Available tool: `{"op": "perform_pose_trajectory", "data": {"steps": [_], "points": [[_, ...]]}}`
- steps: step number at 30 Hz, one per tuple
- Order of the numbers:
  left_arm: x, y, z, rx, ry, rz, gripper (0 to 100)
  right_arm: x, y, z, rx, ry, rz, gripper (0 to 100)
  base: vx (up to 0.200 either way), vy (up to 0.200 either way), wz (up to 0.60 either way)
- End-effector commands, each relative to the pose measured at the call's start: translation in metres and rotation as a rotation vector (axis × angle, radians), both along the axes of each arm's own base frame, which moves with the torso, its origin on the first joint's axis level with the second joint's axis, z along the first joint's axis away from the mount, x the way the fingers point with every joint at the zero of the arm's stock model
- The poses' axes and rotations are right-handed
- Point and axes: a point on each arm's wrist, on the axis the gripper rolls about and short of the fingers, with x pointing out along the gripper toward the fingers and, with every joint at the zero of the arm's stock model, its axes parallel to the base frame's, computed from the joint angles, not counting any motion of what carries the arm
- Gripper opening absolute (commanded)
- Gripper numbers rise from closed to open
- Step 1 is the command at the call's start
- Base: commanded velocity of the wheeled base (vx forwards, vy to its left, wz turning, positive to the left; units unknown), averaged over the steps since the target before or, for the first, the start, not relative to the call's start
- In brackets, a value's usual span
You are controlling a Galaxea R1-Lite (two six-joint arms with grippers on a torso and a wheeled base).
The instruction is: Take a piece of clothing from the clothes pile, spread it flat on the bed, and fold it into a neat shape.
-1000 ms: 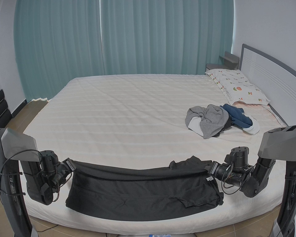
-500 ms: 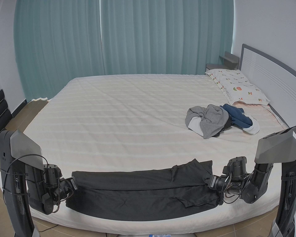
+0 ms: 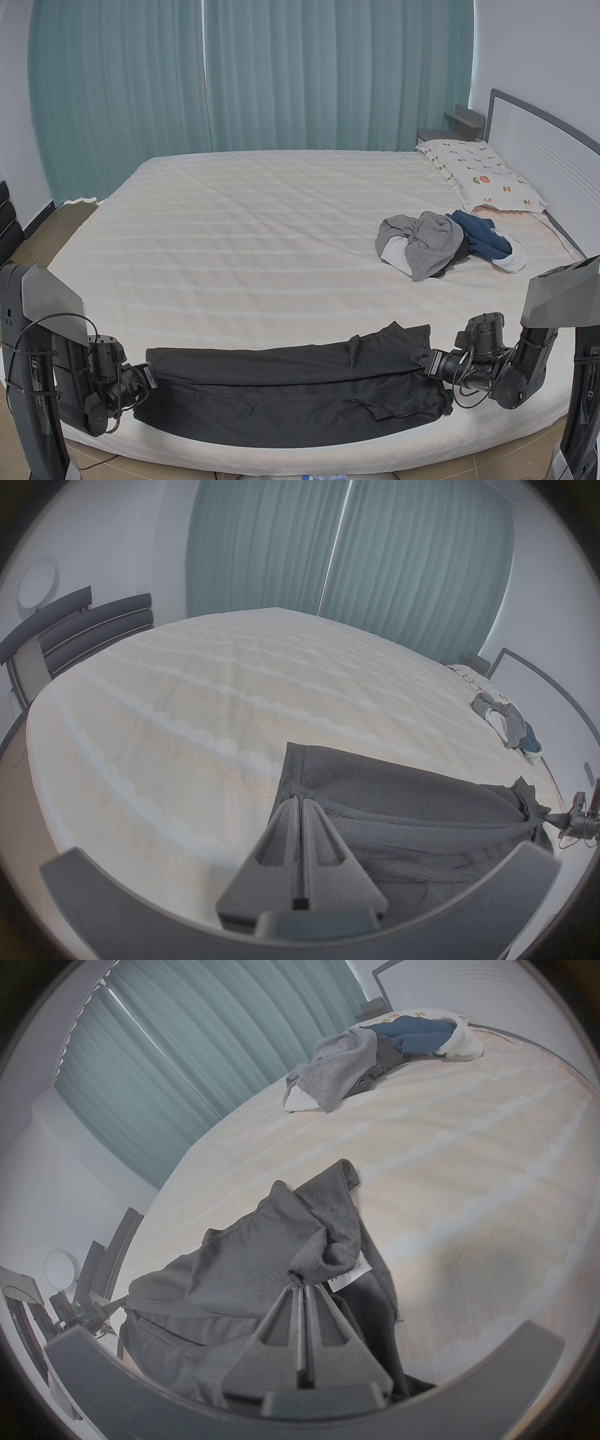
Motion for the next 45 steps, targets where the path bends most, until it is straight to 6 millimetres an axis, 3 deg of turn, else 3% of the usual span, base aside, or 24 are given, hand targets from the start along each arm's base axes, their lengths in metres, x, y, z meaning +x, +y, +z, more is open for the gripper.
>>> {"op": "perform_pose_trajectory", "data": {"steps": [1,16,17,25,31,36,45], "points": [[0.000,0.000,0.001,0.000,-0.013,0.001,0,0.000,-0.001,0.003,0.002,-0.006,-0.003,0,0.000,0.000,0.00],[-0.009,0.000,0.001,0.005,0.021,-0.004,0,-0.002,-0.002,-0.017,-0.051,0.045,0.023,0,0.000,0.000,0.00],[-0.009,-0.001,0.001,0.006,0.023,-0.006,100,-0.003,-0.002,-0.017,-0.051,0.045,0.024,100,0.000,0.000,0.00],[-0.009,0.000,0.015,0.014,-0.030,-0.009,100,0.002,-0.005,0.008,-0.030,-0.036,0.005,100,0.000,0.000,0.00],[-0.007,0.008,0.034,-0.010,-0.109,-0.003,100,0.012,-0.021,0.028,-0.009,-0.114,-0.048,100,0.000,0.000,0.00],[0.009,0.007,0.031,-0.115,-0.150,0.000,100,0.021,-0.024,0.023,0.035,-0.103,-0.069,100,0.000,0.000,0.00],[0.045,0.009,0.007,-0.248,-0.133,0.083,100,0.026,-0.035,0.009,0.146,-0.035,-0.032,100,0.000,0.000,0.00]]}}
